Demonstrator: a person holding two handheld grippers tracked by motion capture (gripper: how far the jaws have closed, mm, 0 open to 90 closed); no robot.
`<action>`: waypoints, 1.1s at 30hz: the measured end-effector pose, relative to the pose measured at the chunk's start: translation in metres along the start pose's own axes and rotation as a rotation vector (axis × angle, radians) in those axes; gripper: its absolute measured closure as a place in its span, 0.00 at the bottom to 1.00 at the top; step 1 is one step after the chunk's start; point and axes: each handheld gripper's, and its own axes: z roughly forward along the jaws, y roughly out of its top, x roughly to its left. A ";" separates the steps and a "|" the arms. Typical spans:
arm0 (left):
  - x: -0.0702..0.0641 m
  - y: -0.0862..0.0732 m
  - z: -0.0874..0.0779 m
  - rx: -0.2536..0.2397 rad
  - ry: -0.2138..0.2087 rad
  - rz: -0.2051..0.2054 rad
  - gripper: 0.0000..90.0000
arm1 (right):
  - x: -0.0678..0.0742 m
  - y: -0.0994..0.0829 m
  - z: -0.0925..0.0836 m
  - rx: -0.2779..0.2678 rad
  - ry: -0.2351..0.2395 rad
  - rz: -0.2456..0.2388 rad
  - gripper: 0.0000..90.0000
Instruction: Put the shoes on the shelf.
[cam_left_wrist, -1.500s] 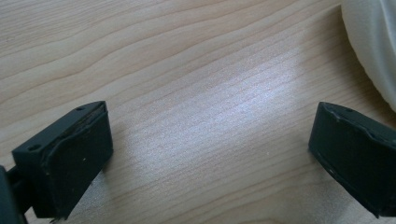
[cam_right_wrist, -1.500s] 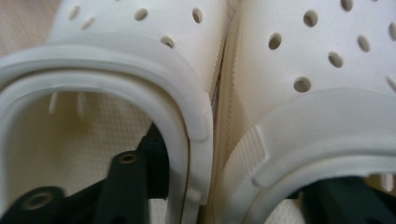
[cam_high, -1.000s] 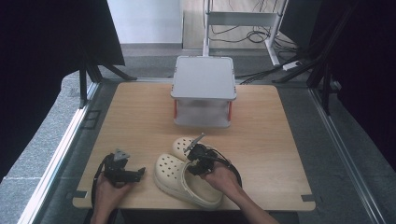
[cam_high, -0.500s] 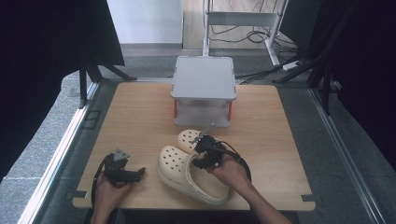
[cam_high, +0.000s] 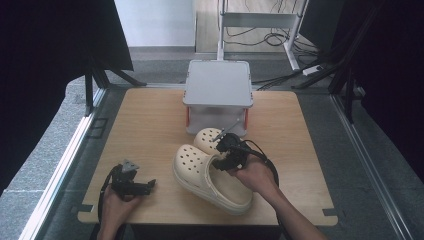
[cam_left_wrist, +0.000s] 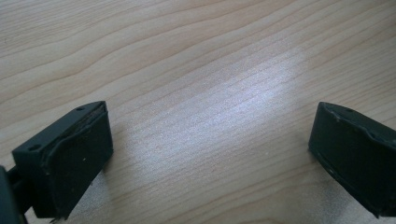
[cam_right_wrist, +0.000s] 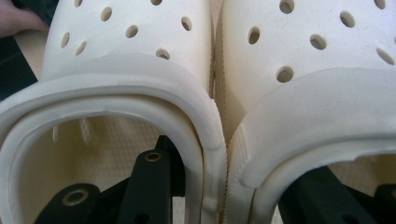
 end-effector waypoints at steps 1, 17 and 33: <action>0.000 0.000 0.000 0.000 0.000 0.000 0.00 | -0.001 0.001 -0.002 -0.002 -0.002 0.002 0.73; 0.000 0.000 0.000 -0.002 0.000 0.001 0.00 | -0.019 0.025 -0.047 -0.036 -0.045 0.044 0.73; 0.000 0.000 0.000 0.000 -0.004 0.000 0.00 | -0.042 0.070 -0.067 -0.067 -0.160 0.138 0.73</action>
